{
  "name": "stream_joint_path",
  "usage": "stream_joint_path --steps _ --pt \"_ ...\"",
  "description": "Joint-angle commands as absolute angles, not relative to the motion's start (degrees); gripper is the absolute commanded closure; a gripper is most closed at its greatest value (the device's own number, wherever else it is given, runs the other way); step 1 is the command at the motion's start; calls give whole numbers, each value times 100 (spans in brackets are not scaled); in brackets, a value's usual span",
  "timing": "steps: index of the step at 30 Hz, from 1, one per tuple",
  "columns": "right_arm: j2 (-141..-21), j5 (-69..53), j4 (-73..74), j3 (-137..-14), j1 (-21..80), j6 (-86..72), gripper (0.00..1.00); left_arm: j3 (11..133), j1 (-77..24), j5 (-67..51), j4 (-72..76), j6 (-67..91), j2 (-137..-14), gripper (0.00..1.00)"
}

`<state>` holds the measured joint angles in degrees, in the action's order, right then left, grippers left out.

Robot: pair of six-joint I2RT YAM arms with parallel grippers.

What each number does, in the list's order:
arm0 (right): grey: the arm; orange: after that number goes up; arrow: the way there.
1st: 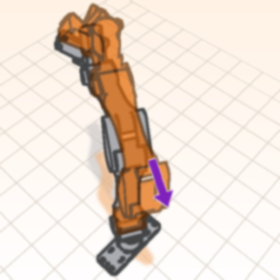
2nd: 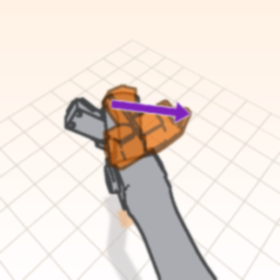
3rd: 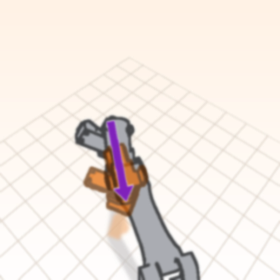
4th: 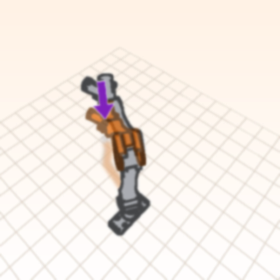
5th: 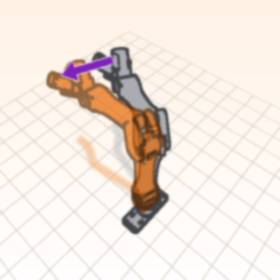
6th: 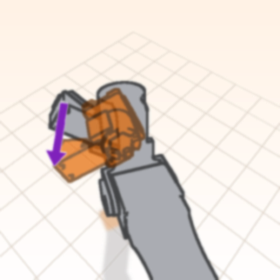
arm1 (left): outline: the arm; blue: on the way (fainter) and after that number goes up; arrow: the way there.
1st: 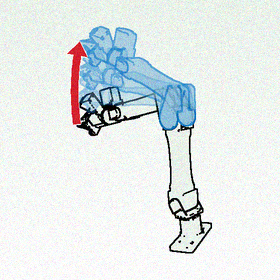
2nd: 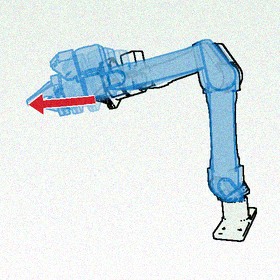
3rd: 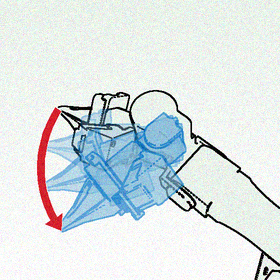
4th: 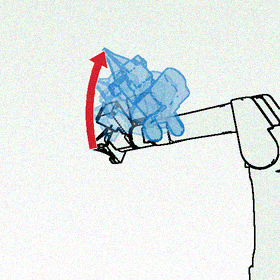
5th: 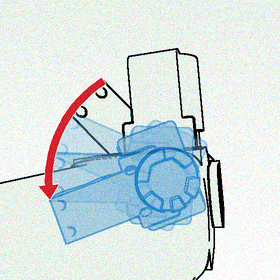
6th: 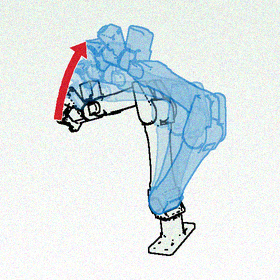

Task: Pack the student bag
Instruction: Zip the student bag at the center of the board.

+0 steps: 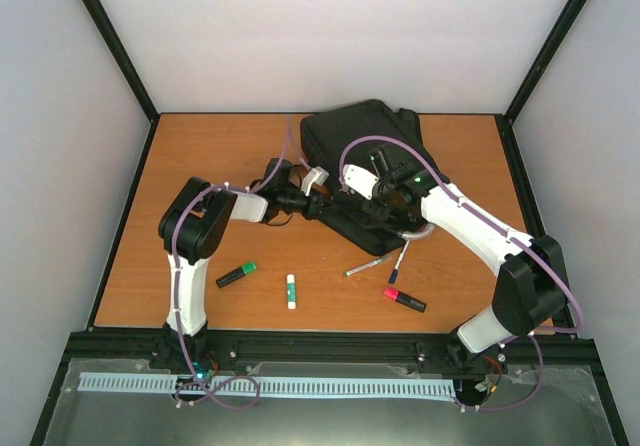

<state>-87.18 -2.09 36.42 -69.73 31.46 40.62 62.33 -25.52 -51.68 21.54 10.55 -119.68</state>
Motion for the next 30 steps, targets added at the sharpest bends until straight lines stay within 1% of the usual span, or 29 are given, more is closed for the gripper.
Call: stream_joint_path --steps 1,7,12,15,19,25,30 --pt "-8775 -145 3517 -7111 3094 3947 97 6229 -2575 -5039 2426 996 -11927 81" --pt "-8812 -136 3468 -7069 3094 3959 97 5848 -2567 -4792 2473 998 -11628 88" --pt "-8859 -127 3412 -6979 3094 3955 97 5780 -2567 -4595 2267 959 -11523 95" --pt "-8875 -115 3376 -6888 3094 3951 97 5767 -2566 -4587 2195 967 -11520 98" --pt "-8911 -121 3336 -6792 3099 3936 97 5776 -2566 -4562 2154 1019 -11485 98" --pt "-9014 -138 3338 -6758 3094 3916 97 5818 -2567 -4564 1819 1004 -11273 91" --pt "-9084 -164 3320 -6781 3089 3886 97 5853 -2558 -4606 1813 1042 -11277 92"
